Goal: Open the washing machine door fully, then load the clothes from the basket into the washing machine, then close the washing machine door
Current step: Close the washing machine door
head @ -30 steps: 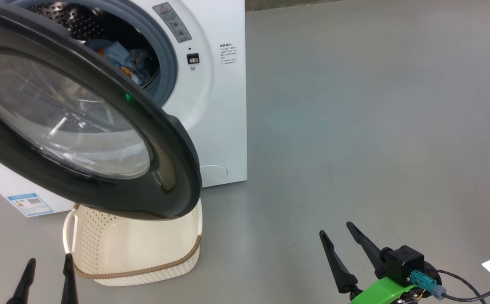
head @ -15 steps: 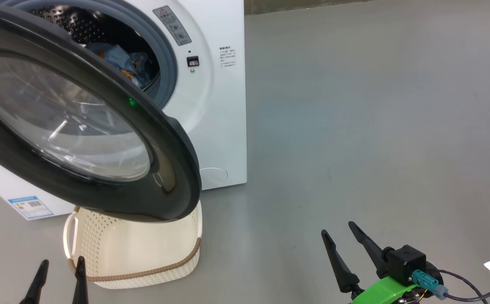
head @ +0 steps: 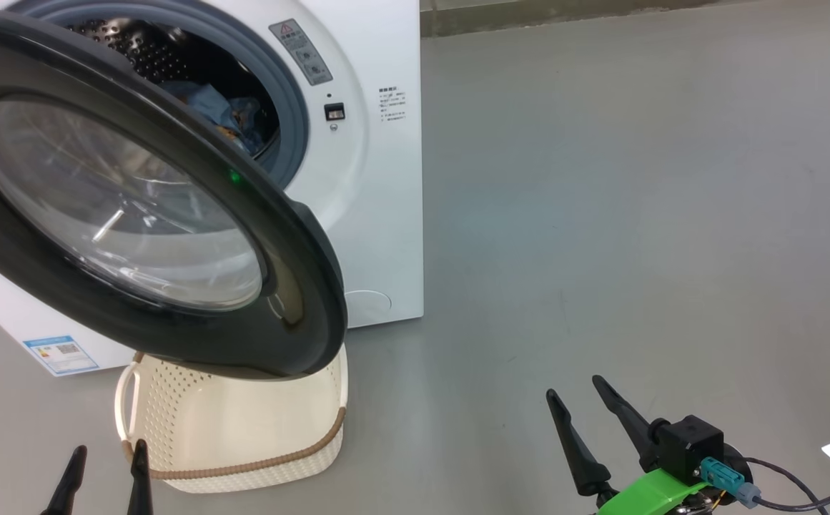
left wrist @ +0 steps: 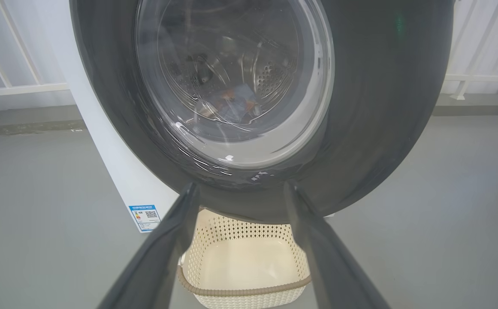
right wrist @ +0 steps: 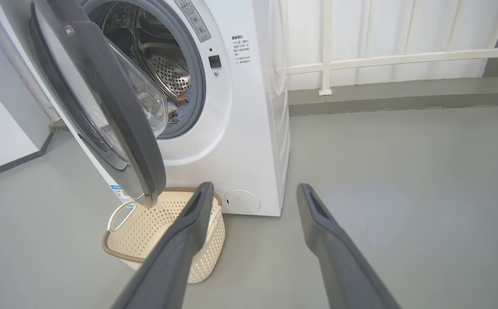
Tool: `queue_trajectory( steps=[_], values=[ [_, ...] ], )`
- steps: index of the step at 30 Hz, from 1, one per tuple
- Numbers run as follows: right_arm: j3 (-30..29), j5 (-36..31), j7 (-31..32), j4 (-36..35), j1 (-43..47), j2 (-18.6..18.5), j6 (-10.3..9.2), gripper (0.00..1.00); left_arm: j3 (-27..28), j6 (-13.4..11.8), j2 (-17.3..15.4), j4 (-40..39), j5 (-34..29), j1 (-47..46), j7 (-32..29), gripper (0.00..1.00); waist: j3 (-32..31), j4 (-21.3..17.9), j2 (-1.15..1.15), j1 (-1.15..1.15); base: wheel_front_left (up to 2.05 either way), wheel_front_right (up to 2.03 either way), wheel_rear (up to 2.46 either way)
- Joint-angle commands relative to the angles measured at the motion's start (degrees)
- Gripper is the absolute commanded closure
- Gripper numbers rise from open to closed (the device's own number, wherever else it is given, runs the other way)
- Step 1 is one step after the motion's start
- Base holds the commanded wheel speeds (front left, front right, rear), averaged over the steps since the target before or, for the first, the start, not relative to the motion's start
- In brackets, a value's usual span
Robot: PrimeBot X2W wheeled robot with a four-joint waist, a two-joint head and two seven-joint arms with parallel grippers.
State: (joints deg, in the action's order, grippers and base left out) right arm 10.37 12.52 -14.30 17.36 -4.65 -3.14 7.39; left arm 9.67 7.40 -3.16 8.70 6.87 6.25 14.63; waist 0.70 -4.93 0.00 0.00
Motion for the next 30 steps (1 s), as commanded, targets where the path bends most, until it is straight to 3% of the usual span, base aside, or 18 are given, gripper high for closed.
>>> queue_trajectory(
  steps=[1, 20, 22, 23, 24, 30],
  values=[
    [1.2, -0.8, -0.7, -1.4, 0.0, 0.3, 0.10, 0.00, 1.7, 0.1, -0.7, -1.1, 0.1, -0.5, 0.4, 0.00, -0.1, 0.1, 0.00, 0.00, 0.00, 0.00, 0.00],
    [1.4, -0.8, -0.7, -1.1, -0.1, 0.3, 0.10, 0.00, 2.0, 0.1, -0.2, -0.7, 0.0, -0.2, 0.4, 0.00, 0.1, 0.8, 0.00, 0.00, 0.00, 0.00, 0.00],
    [1.4, -0.7, -0.7, -1.1, -0.1, 0.3, 0.10, 0.04, 2.0, 0.1, -0.2, -0.7, 0.0, -0.2, 0.4, 0.00, 0.1, 0.8, 0.00, 0.00, 0.00, 0.00, 0.00],
    [1.2, -0.5, -0.7, -1.1, -0.1, 0.3, 0.10, 0.64, 2.1, 0.1, -0.2, -0.8, 0.0, -0.2, 0.4, 0.00, 0.2, 0.8, 0.00, 0.00, 0.00, 0.00, 0.00],
    [0.7, -0.1, -0.7, -1.3, -0.1, 0.3, 0.10, 1.00, 2.1, 0.1, -0.2, -0.9, 0.0, -0.1, 0.4, 0.00, 0.2, 0.8, 0.00, 0.00, 0.00, 0.00, 0.00],
    [-1.4, 2.4, -0.7, -8.2, -0.8, 0.3, 0.10, 1.00, 1.9, 0.1, -0.1, -1.1, 0.3, -0.5, 0.4, 0.00, 0.9, 1.1, 0.00, 0.00, 0.00, 0.00, 0.00]
  ],
)
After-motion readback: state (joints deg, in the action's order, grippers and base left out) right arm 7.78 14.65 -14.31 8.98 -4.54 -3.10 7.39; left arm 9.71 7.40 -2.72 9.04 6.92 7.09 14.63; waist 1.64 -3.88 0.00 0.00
